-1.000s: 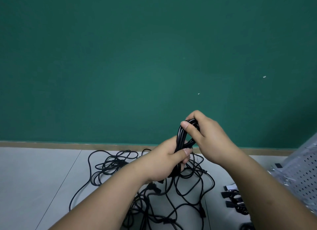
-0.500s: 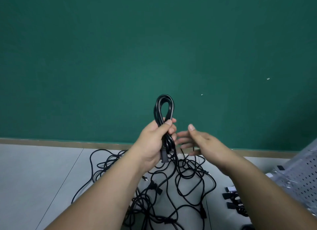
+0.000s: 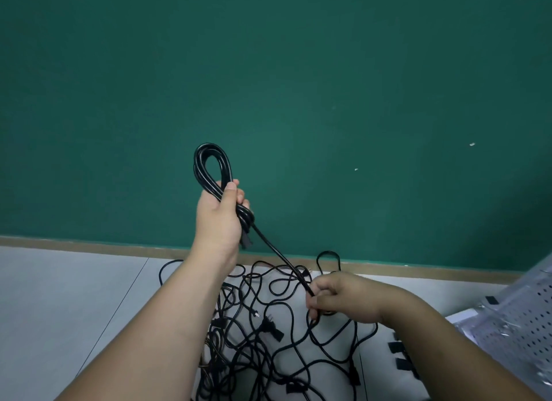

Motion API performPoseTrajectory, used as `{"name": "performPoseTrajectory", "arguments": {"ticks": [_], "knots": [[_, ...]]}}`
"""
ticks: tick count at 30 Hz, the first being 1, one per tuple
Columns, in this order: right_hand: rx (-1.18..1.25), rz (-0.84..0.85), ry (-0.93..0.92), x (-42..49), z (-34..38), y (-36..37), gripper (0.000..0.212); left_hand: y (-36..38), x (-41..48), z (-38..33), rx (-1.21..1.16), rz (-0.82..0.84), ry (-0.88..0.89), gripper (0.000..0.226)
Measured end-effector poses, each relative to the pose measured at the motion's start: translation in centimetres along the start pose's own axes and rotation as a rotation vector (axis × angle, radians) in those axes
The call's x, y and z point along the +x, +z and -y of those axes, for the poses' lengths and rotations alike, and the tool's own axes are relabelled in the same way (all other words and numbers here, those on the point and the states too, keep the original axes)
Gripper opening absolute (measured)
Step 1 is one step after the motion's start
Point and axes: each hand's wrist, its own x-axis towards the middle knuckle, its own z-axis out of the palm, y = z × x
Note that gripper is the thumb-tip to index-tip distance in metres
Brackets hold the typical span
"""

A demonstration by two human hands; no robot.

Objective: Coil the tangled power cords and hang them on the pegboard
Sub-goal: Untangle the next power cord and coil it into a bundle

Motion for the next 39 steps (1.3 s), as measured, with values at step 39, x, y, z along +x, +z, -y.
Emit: {"name": "performPoseTrajectory", "arguments": {"ticks": [39], "knots": [[0.317, -1.020, -0.209, -3.8, 5.0, -3.7, 0.022, 4.7, -7.3, 3.3, 0.364, 0.567, -0.172, 0.020]]}}
